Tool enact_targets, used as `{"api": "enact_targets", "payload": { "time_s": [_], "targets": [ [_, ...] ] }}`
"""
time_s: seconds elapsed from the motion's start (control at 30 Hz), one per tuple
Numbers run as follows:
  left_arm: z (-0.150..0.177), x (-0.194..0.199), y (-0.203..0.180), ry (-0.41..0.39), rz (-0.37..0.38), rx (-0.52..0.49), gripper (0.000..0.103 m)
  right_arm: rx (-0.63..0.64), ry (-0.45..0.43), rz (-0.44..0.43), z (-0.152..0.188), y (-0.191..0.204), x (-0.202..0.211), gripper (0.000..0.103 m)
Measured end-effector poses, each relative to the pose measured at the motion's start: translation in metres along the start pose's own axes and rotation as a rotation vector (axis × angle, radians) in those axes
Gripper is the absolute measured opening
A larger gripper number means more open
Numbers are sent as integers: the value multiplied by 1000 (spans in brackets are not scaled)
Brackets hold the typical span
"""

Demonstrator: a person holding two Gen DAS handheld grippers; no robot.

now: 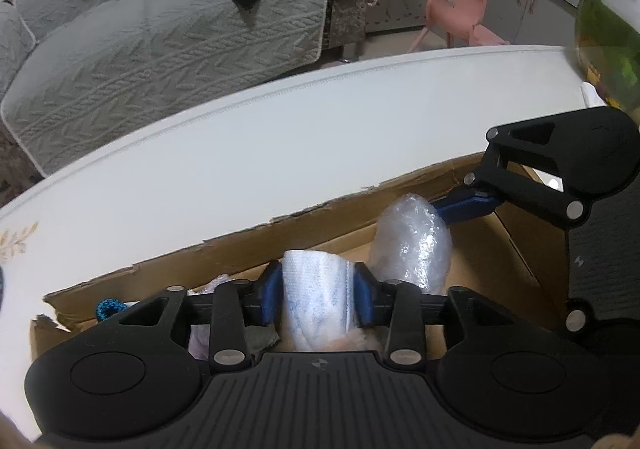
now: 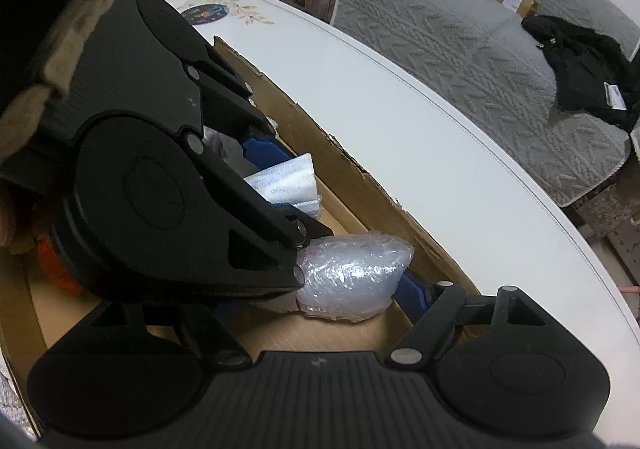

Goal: Organize objects
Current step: 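Open both grippers to release the bundles in the tray and withdraw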

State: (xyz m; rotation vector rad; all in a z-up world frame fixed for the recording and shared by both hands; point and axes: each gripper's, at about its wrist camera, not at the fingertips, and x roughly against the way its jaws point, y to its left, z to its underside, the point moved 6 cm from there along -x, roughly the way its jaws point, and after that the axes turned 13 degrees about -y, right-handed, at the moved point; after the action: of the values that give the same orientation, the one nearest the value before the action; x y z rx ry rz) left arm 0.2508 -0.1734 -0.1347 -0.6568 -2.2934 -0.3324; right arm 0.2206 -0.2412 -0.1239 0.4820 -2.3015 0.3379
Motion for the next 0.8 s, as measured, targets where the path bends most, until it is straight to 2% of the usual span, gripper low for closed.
{"api": "enact_targets", "payload": {
  "time_s": [0.1, 0.17, 0.23, 0.43, 0.57, 0.8],
  "targets": [
    [-2, 7, 0, -15, -11, -4, 55, -4, -1, 1, 1, 1, 2, 77],
    [-4, 13, 2, -27, -22, 0, 65, 5, 4, 4, 0, 0, -1, 77],
    [-6, 19, 2, -40, -31, -6, 68, 11, 10, 3, -1, 0, -1, 78],
    [-7, 33, 8, -50, -21, 55, 73, 23, 35, 14, -3, 1, -1, 81],
    [-7, 48, 13, -71, -9, 90, 82, 26, 37, 20, -4, 4, 5, 86],
    [-9, 71, 14, -101, 18, 140, 84, 26, 22, 51, -7, 7, 20, 90]
  ]
}}
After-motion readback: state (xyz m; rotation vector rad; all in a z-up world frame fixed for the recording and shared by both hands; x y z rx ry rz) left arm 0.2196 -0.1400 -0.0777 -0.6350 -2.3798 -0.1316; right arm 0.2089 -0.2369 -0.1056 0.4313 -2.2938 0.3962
